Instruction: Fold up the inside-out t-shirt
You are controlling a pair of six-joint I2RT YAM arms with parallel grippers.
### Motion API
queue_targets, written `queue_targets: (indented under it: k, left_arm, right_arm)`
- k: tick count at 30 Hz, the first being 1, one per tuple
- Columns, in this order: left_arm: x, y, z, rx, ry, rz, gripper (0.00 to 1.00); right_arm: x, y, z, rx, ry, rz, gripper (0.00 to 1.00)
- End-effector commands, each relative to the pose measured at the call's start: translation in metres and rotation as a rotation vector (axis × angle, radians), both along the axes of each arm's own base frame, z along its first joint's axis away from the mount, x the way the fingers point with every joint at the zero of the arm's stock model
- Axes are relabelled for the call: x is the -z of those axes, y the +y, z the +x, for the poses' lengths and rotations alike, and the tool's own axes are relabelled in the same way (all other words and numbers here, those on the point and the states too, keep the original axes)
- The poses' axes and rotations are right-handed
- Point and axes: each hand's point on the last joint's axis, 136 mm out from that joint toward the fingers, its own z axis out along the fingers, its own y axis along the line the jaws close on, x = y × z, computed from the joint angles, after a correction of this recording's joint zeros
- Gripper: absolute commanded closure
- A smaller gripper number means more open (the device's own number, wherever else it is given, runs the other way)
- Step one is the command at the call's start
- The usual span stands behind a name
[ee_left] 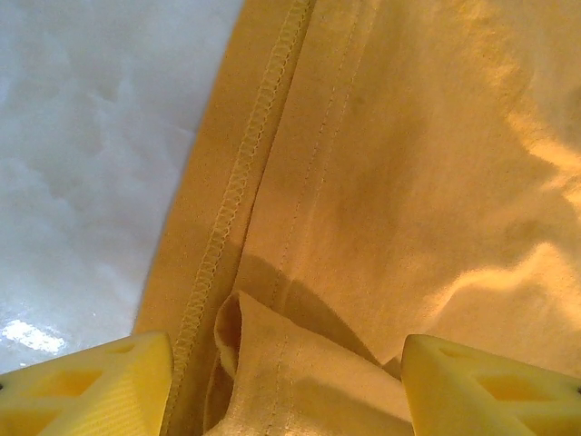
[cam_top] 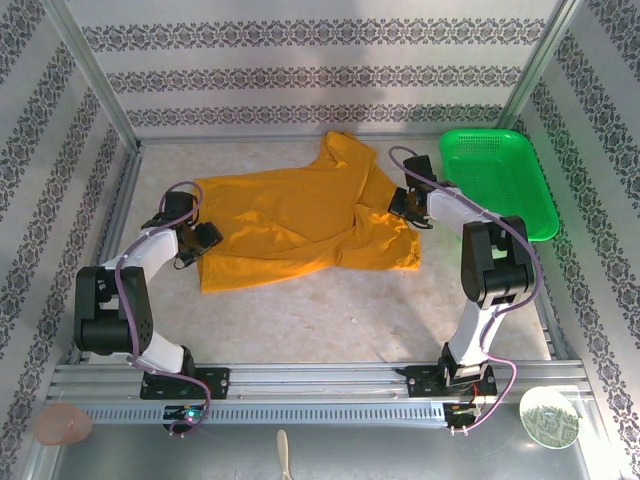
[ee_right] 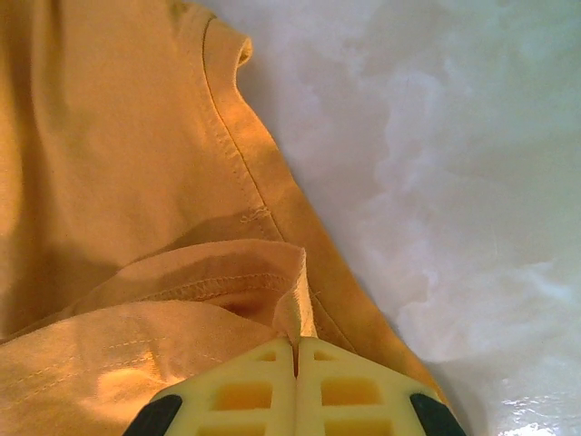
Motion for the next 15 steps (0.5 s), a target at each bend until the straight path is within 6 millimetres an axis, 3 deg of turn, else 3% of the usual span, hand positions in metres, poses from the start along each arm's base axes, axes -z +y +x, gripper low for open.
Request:
queue_targets:
  k: [1, 8, 9, 12, 13, 15]
  left_arm:
    - [0.012, 0.006, -0.015, -0.003, 0.049, 0.021, 0.33]
    - [0.023, 0.006, -0.011, 0.003, 0.059, 0.028, 0.45]
    - [0.024, 0.007, -0.010, 0.004, 0.057, 0.033, 0.54]
    - [0.015, 0.010, -0.005, 0.007, 0.032, 0.054, 0.94]
    - [0.008, 0.013, -0.006, -0.002, 0.018, 0.070, 1.00]
    - [-0.008, 0.019, -0.009, -0.023, -0.024, 0.103, 1.00]
  right_arm:
    - [-0.002, 0.007, 0.001, -0.002, -0.013, 0.020, 1.00]
    - [-0.009, 0.007, 0.000, -0.006, -0.027, 0.020, 1.00]
    - [-0.012, 0.006, -0.001, -0.005, -0.031, 0.021, 1.00]
    - [-0.023, 0.004, -0.005, -0.002, -0.053, 0.025, 1.00]
    - [-0.029, 0.001, -0.007, 0.005, -0.068, 0.022, 1.00]
    - [-0.041, -0.005, -0.012, 0.021, -0.102, 0.022, 1.00]
